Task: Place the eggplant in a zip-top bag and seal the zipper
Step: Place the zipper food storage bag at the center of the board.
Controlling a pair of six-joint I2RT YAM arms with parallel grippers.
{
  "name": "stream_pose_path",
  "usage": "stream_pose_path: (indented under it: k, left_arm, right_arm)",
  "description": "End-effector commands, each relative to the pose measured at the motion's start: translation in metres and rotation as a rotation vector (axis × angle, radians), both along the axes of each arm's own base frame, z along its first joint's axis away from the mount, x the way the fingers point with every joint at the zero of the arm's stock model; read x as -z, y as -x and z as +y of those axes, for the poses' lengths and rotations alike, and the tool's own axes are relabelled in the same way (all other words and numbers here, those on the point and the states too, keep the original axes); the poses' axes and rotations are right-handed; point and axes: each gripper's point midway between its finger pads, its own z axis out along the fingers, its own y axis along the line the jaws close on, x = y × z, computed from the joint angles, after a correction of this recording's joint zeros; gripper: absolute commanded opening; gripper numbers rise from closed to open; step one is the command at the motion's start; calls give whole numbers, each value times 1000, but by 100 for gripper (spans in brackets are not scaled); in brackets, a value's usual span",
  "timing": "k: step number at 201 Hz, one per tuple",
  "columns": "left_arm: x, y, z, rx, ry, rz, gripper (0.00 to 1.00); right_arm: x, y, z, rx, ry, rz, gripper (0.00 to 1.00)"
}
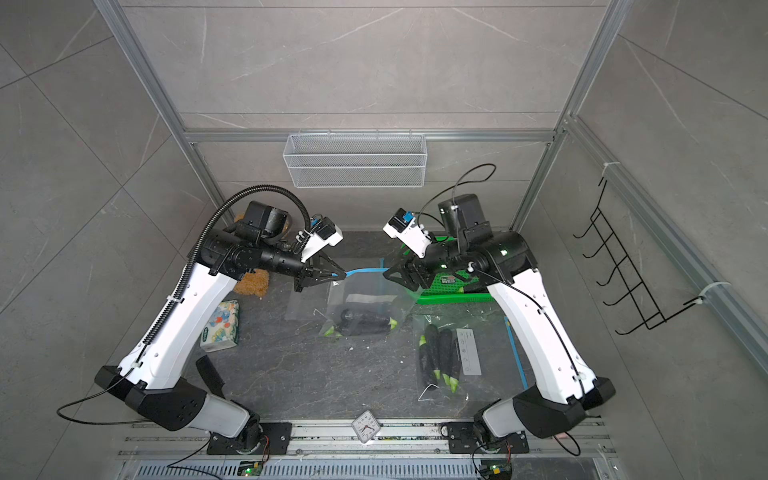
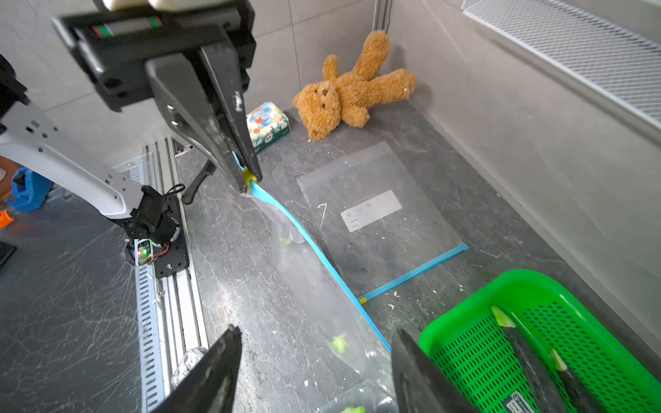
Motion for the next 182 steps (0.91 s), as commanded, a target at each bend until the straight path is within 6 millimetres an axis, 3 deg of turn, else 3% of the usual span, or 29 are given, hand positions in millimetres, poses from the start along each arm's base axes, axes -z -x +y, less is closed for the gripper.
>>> stream_pose_path:
  k: [1,48,114,166,182]
  left_arm:
    - [-9,6,0,27,17,-6,0]
    - [-10,5,-1,38,19,-11,0]
    - [-14,3,-3,47,28,-20,0]
    - [-16,2,-3,39,32,-24,0]
    - [-15,2,-3,35,30,-23,0]
  right_arm:
    - [6,-6,12,-74,26,-24,68]
    - [30,-31,24,-87,61,-29,69]
    - [62,-31,35,-136,100,35,64]
    - [57,-20,30,-130,97,50,39]
    - [55,-17,26,-116,99,42,25]
